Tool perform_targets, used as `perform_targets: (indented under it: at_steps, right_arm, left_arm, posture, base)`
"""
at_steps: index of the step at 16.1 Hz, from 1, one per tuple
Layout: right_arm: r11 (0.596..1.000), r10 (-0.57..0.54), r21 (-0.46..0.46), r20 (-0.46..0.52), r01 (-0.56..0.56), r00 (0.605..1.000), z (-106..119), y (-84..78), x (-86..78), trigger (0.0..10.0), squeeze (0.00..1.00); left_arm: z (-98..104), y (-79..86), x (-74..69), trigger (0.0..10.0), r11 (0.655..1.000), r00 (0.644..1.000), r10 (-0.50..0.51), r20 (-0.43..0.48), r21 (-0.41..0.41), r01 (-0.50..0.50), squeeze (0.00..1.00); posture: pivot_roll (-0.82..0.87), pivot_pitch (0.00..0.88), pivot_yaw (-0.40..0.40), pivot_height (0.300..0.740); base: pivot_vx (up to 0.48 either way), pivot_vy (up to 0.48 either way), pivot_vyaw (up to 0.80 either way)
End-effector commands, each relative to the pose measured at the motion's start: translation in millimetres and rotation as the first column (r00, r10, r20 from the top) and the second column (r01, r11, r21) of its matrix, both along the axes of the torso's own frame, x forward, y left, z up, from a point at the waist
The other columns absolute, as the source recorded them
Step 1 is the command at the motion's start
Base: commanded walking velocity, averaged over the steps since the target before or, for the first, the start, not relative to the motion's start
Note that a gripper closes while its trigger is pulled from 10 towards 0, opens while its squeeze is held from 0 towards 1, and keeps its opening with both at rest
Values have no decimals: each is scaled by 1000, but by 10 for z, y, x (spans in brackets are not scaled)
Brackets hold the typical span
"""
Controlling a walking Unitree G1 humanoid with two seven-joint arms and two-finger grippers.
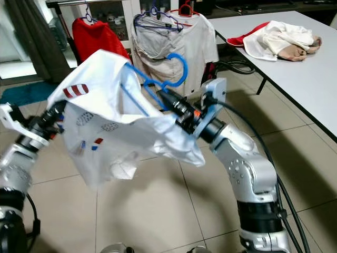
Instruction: Hang hanger
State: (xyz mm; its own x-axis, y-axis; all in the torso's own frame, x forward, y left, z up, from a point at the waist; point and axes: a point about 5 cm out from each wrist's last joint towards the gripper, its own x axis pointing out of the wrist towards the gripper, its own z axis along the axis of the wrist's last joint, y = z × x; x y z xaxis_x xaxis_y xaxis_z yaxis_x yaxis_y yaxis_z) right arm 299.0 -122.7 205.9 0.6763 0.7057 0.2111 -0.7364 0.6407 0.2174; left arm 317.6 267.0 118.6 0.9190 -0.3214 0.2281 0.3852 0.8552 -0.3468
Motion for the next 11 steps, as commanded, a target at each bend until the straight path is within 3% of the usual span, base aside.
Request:
perform_targets:
  at_steps: [1,5,8,9,10,11]
  right_arm:
    - [999,-32,21,34,32,999,78,-42,24,10000,0]
    - [997,-73,36,35,72,997,104,-41,84,10000,0]
    - [998,-58,15,36,57,998,87,21,88,10000,0]
    - [999,-48,12,36,47,998,82,47,81,10000,0]
    - [999,-43,11,37,42,998,77,56,73,10000,0]
    - [999,-38,4,37,38,999,70,67,73,10000,0]
  left_arm:
    - [36,15,-2,0,999,1000,9,11,34,-10,0]
    - [-86,-217,-45,0,977,992,-116,-40,175,121,0]
    - [-53,-312,-25,0,963,989,-142,-29,228,145,0]
    - [-18,-241,22,9373,964,998,-48,-29,260,54,0]
    - [-1,-230,30,10000,971,998,-57,-30,230,62,0]
    - [25,-175,36,10000,967,999,-29,-23,253,33,0]
  posture:
    - [-52,0,100,740]
    - [-46,0,93,740]
    - [-43,0,91,740]
    - [-42,0,92,740]
    - [-42,0,92,740]
    - [-40,0,90,740]
  base:
    - [0,0,0]
    - [0,0,0]
    - [0,0,0]
    - [0,0,0]
    - [0,0,0]
    - [0,0,0]
